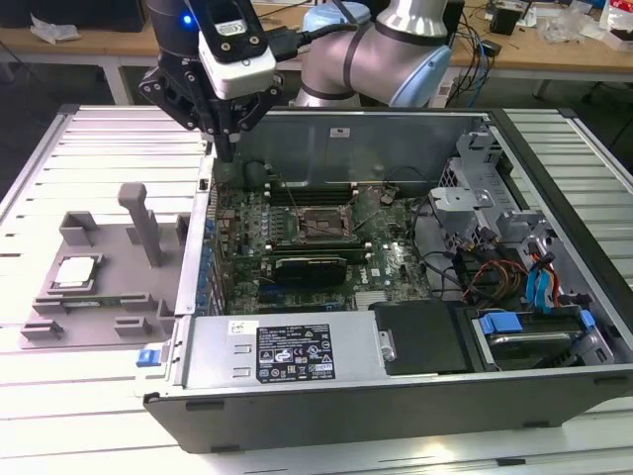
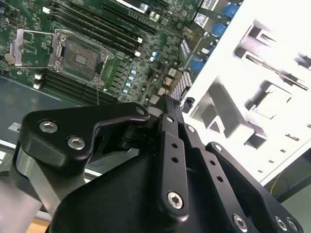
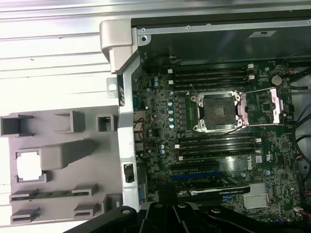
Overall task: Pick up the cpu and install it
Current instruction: 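Reach for the cpu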
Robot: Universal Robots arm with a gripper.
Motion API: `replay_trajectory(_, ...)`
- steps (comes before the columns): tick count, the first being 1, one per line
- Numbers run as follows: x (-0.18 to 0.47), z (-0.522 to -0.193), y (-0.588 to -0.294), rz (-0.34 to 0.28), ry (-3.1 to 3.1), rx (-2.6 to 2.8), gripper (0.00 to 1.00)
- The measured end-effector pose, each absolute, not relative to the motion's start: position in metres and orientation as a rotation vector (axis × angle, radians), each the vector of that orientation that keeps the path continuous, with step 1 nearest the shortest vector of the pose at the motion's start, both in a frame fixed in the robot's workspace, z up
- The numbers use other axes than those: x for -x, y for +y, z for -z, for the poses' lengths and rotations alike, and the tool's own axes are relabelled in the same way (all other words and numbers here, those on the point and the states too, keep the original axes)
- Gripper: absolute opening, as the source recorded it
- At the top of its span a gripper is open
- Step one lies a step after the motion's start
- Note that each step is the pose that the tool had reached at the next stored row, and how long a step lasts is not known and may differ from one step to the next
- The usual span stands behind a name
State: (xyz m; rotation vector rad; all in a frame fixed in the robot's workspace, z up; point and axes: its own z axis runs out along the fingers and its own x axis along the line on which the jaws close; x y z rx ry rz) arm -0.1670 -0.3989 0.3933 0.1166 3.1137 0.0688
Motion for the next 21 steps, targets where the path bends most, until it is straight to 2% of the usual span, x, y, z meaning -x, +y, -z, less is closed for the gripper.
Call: replay_trajectory(21, 0.209, -0.393, -0.399, -0.069, 3.114, -0.116, 0.11)
